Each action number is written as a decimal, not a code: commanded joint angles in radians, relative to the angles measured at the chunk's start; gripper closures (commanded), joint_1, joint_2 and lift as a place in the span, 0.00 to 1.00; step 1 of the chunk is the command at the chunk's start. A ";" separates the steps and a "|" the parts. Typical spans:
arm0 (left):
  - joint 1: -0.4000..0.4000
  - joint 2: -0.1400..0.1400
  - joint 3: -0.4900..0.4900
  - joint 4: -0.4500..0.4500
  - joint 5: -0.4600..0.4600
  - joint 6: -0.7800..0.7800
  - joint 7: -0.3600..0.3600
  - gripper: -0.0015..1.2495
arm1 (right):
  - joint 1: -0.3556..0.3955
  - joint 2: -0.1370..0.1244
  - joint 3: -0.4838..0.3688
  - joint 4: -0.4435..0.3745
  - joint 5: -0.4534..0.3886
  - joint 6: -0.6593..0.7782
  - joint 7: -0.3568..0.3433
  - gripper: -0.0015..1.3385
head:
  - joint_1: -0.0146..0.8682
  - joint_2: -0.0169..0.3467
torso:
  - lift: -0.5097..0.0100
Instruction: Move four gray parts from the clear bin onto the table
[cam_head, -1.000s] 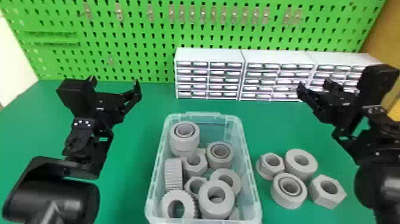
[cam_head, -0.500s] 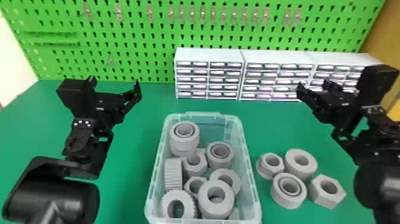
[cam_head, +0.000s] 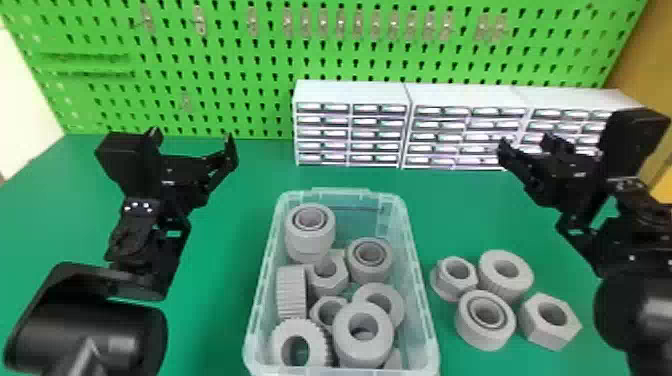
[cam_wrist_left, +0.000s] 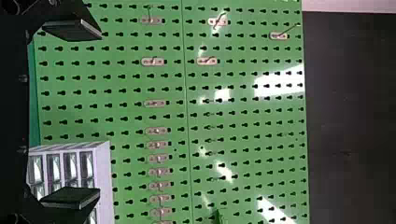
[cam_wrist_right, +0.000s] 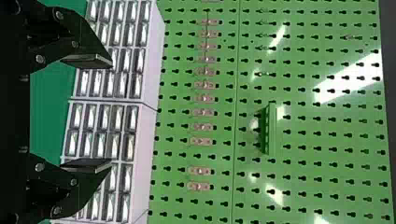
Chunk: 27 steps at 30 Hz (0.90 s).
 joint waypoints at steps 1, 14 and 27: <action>0.000 0.000 0.000 0.000 0.000 0.000 0.000 0.09 | 0.000 0.000 0.000 0.000 0.000 0.000 0.000 0.38 | 0.78 0.14 | 0.89; 0.003 0.000 0.001 0.000 0.000 0.000 0.000 0.09 | 0.001 -0.003 0.003 -0.001 -0.003 0.000 0.000 0.38 | 0.78 0.14 | 0.89; 0.000 0.002 0.001 0.000 0.002 0.000 -0.001 0.09 | 0.003 -0.011 0.006 -0.001 -0.006 0.000 0.000 0.38 | 0.78 0.14 | 0.89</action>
